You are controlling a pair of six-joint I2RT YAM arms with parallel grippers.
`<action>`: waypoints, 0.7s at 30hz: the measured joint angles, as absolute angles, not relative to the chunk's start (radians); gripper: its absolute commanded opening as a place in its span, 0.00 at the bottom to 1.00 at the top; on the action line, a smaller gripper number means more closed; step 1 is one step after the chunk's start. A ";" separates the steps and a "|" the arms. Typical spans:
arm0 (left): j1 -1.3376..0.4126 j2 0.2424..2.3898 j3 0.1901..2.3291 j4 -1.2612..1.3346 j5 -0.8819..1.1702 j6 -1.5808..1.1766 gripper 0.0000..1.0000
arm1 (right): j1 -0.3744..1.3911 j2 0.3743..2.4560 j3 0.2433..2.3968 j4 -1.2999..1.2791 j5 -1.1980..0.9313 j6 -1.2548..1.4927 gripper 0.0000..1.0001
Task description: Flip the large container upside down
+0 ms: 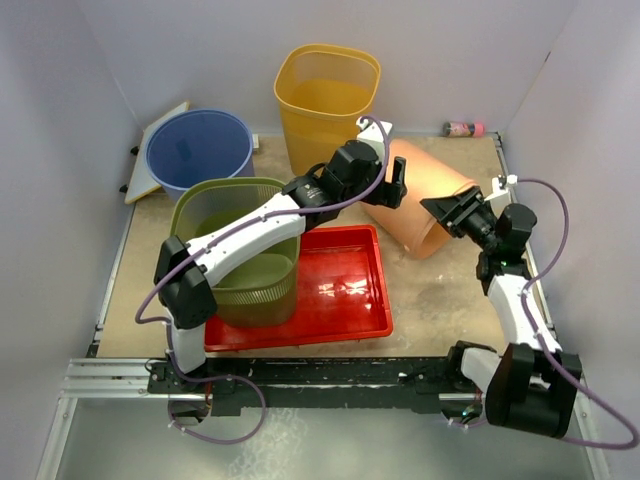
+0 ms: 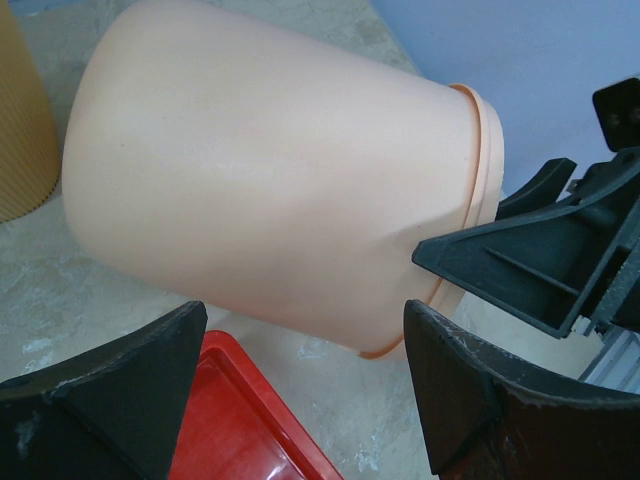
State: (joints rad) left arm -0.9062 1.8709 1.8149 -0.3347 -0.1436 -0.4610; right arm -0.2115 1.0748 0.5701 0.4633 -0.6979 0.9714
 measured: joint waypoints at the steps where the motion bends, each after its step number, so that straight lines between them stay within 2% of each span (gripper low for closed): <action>1: -0.906 1.873 1.816 -0.335 -0.151 -0.461 0.77 | -0.212 1.056 0.584 0.402 -0.694 0.941 0.61; 4: -0.902 1.890 1.832 -0.336 -0.178 -0.465 0.77 | -0.212 1.011 0.613 0.258 -0.676 0.886 0.58; 8: -0.883 1.930 1.888 -0.352 -0.186 -0.480 0.78 | -0.212 0.980 0.609 0.184 -0.656 0.889 0.44; 11: -0.855 1.944 1.900 -0.355 -0.190 -0.484 0.81 | -0.212 0.967 0.568 0.225 -0.646 0.934 0.30; 16: -0.823 1.946 1.887 -0.327 -0.191 -0.490 0.82 | -0.211 0.969 0.543 0.308 -0.646 1.000 0.00; 21: -0.778 1.946 1.831 -0.271 -0.091 -0.524 0.83 | -0.211 0.978 0.514 0.492 -0.642 1.104 0.00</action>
